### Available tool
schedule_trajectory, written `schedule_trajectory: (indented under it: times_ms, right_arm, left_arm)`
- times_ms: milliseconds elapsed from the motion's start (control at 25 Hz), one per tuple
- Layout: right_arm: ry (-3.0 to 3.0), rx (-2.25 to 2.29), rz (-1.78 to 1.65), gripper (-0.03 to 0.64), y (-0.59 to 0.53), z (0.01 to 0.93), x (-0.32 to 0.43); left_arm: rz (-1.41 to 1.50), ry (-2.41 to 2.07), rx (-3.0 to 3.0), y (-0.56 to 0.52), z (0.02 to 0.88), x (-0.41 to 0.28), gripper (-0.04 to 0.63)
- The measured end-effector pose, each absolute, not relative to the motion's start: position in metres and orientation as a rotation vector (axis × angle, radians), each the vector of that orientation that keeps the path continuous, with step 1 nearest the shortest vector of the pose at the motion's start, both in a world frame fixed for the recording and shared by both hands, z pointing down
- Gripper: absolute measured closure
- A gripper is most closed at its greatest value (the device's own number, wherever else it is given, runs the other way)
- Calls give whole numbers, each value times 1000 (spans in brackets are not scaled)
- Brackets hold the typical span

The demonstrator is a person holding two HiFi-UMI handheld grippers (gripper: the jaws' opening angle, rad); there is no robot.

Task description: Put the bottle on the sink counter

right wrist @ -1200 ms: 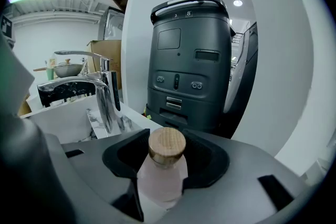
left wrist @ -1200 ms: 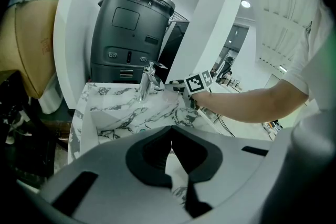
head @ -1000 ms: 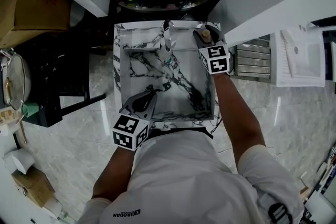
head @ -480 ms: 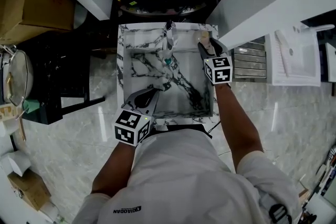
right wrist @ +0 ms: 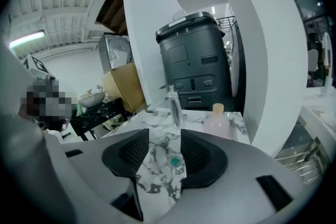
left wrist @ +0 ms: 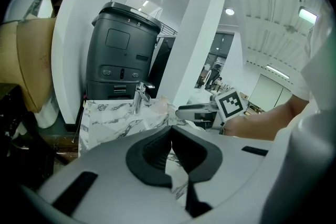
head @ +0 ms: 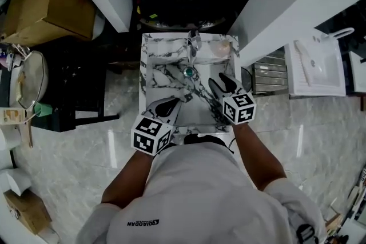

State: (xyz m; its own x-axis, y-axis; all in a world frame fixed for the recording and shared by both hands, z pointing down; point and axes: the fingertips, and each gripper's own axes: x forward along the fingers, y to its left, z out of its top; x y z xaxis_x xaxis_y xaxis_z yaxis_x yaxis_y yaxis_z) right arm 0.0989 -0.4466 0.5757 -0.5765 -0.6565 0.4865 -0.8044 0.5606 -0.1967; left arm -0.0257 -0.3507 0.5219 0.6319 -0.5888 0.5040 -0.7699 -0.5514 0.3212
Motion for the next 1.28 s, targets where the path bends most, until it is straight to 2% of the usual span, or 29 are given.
schedule_trajectory:
  times_ms: [280, 440, 480, 600, 1280]
  right_arm:
    - [-2571, 1132, 625, 411, -371, 521, 67]
    - [-2615, 1146, 624, 488, -333, 489, 56]
    - [-2623, 1159, 640, 525, -325, 482, 54]
    - [-2670, 1177, 704, 565, -305, 464, 46]
    - [-2724, 1243, 682, 577, -193, 447, 9]
  left_arm:
    - [414, -1029, 2396, -316, 496, -36, 580]
    - [388, -1009, 2430, -294, 479, -39, 580]
    - [382, -1004, 2438, -290, 475, -40, 580]
    - [359, -988, 2469, -277, 462, -46, 580]
    - [355, -817, 2598, -184, 456, -59, 580]
